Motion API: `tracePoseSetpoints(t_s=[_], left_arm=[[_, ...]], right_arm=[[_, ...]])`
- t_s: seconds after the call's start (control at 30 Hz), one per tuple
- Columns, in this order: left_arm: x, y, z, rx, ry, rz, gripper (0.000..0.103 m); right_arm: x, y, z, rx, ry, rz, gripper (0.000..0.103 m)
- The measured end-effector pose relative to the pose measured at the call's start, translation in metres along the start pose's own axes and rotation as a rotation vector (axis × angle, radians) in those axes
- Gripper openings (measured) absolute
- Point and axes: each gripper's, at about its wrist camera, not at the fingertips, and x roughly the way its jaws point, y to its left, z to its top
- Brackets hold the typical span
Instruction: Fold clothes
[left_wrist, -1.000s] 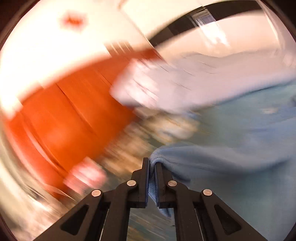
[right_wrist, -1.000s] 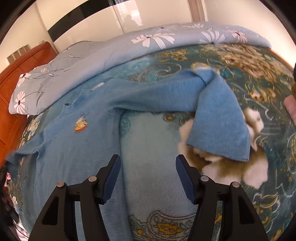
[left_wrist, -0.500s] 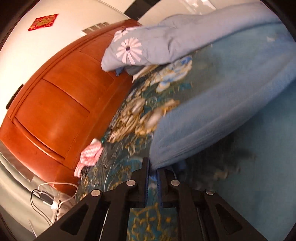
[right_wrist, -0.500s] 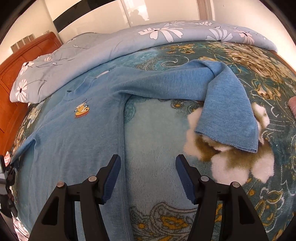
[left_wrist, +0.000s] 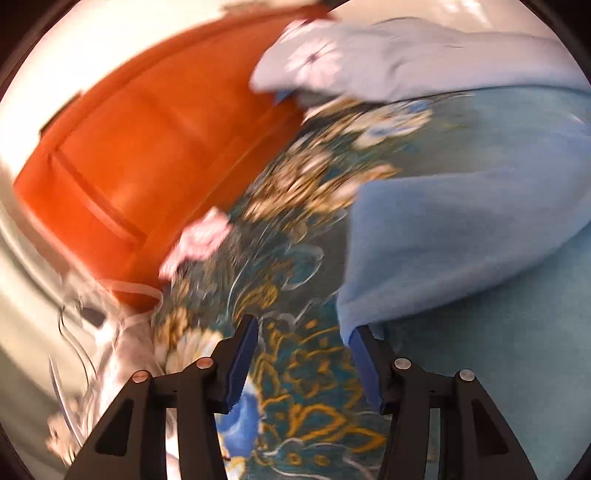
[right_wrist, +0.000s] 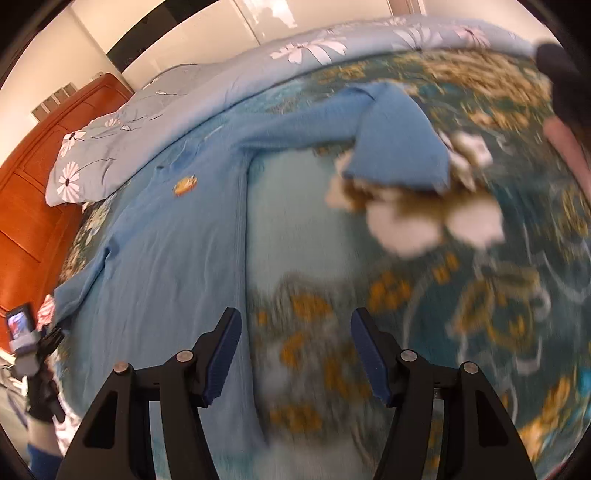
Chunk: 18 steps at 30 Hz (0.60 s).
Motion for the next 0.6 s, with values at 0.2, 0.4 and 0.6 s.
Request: tracePoseSetpoints(t_s=[0.2, 0.4, 0.6], left_arm=[[-0.018, 0.044, -0.027, -0.200, 0.065, -0.156, 0.060], [-0.034, 0.091, -0.062, -0.434, 0.122, -0.403, 0.060], [-0.068, 0.044, -0.080, -0.375, 0.181, -0.844, 0.060]], right_arm=[[-0.010, -0.002, -0.027, 0.012, 0.035, 0.061, 0.063], [-0.014, 0.001, -0.047, 0.000, 0.068, 0.123, 0.064], [-0.010, 0.013, -0.057, -0.012, 0.035, 0.132, 0.066]])
